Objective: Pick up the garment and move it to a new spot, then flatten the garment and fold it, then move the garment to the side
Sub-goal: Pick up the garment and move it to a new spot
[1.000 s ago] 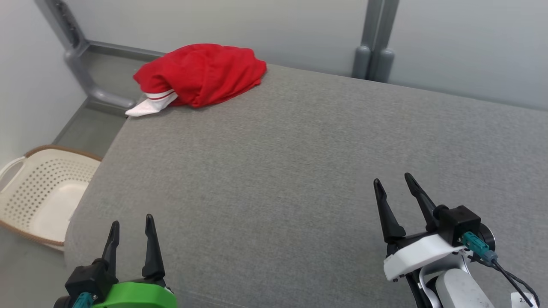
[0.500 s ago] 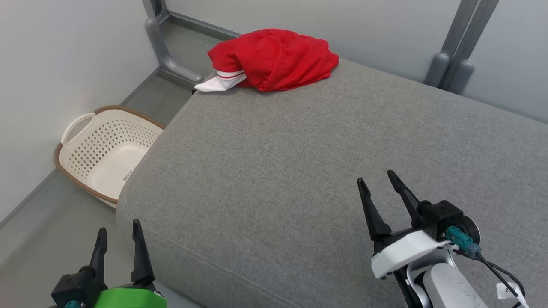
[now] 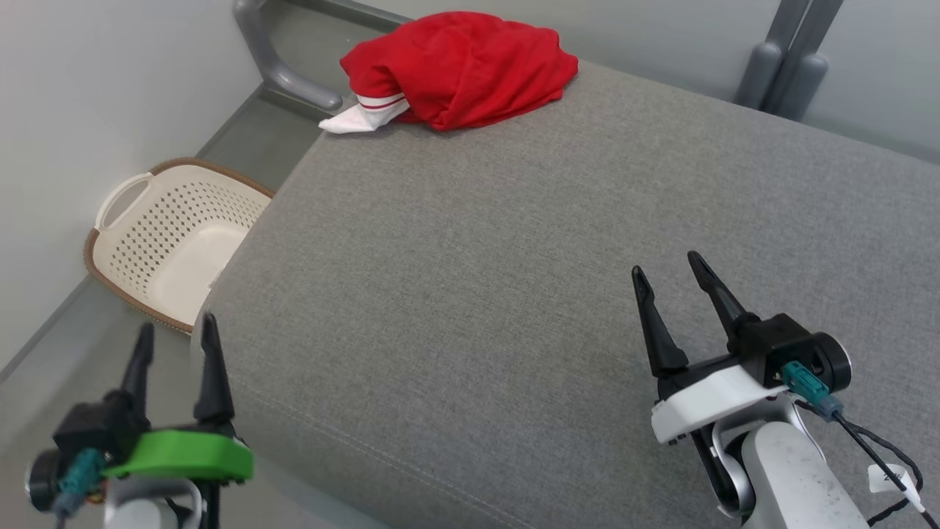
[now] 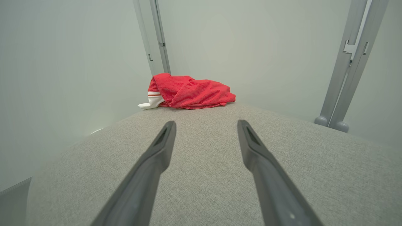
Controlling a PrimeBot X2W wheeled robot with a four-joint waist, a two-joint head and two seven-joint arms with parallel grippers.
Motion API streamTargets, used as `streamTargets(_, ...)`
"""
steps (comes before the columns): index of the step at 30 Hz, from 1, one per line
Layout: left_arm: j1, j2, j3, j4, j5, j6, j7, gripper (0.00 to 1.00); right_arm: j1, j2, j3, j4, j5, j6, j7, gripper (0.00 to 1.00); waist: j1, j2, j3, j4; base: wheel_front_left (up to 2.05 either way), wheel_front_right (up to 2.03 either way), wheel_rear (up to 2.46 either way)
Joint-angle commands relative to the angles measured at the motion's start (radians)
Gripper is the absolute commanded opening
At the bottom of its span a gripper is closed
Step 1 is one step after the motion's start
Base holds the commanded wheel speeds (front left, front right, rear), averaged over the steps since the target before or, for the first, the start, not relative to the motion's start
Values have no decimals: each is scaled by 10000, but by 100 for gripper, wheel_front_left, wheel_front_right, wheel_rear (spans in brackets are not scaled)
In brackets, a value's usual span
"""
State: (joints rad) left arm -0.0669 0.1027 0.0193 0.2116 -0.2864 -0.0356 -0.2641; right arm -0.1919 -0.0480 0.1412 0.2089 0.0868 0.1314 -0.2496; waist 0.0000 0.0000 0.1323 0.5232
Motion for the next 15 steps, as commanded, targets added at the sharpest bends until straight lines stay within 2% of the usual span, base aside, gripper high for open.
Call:
streamTargets(1,-662,327,113,109,181,-85,-2,100,-185,-45,21,-158,-174,-14,101,100,0,0,700,-511,0,0,0)
streamTargets(5,-2336,1052,208,535,182,-312,230,100,-526,-50,84,-557,-451,-14,344,100,0,0,1432,-1044,0,0,0)
streamTargets(10,-4527,1951,-52,1317,279,-615,1008,100,-909,-168,255,-1043,-688,-14,680,100,0,0,2328,-1786,0,0,0)
streamTargets(15,-6655,2429,-286,2690,-12,-782,1848,100,-1171,-444,264,-1667,-800,-14,963,100,0,0,3178,-2560,0,0,0)
